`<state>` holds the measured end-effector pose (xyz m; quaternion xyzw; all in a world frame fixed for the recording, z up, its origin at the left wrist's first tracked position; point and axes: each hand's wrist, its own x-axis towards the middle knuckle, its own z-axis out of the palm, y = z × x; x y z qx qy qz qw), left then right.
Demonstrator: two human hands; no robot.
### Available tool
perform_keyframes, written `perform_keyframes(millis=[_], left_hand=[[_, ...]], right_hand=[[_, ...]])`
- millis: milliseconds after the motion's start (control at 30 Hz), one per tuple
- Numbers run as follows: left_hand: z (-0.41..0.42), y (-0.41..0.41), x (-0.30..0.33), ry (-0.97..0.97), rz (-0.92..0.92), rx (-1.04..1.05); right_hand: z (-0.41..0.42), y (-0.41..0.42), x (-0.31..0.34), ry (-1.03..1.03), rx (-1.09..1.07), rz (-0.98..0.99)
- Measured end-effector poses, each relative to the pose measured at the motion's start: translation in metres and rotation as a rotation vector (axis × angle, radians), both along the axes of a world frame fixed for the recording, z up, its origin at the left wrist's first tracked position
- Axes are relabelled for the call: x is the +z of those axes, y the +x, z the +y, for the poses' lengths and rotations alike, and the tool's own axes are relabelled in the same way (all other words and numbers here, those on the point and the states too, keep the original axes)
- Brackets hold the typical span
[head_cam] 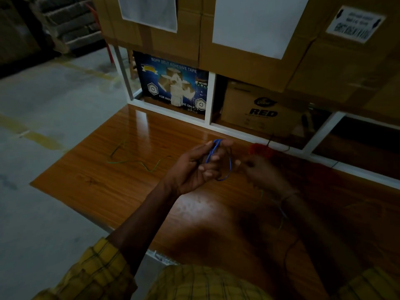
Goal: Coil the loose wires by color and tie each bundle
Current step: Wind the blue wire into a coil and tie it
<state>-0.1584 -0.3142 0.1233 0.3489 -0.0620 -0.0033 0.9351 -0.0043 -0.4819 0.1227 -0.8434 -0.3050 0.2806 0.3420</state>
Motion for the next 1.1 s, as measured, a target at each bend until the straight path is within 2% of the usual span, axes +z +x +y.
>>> perform_keyframes(millis=[133, 267, 333, 400, 500, 567, 667, 800, 967, 1100], left_hand=[[0.002, 0.009, 0.005, 0.112, 0.042, 0.155], [0.007, 0.02, 0.004, 0.305, 0.126, 0.3], [0.008, 0.022, 0.0, 0.463, 0.16, 0.35], [0.009, 0.022, -0.005, 0.713, 0.193, 0.399], [0.01, 0.02, -0.012, 1.059, 0.221, 0.383], [0.01, 0.018, -0.014, 1.178, 0.233, 0.325], [0.007, 0.013, -0.014, 1.136, 0.188, 0.191], [-0.011, 0.005, -0.009, 0.924, 0.134, 0.11], [-0.023, 0.009, -0.007, 0.562, 0.057, 0.058], [-0.025, 0.015, -0.006, 0.32, 0.046, 0.136]], right_hand=[[0.0, -0.043, -0.001, -0.153, 0.3, 0.083], [-0.008, -0.058, 0.022, -0.295, 0.545, 0.266], [-0.014, -0.061, 0.039, -0.261, 0.64, 0.275], [-0.02, -0.059, 0.052, -0.213, 0.725, 0.266], [-0.031, -0.047, 0.078, -0.135, 0.679, 0.261], [-0.04, -0.034, 0.101, -0.02, 0.578, 0.256], [-0.051, -0.006, 0.118, 0.171, 0.397, 0.197], [-0.048, 0.027, 0.099, 0.399, 0.111, 0.145], [-0.024, 0.037, 0.045, 0.445, -0.128, 0.011], [-0.016, 0.029, 0.004, 0.401, -0.166, -0.05]])
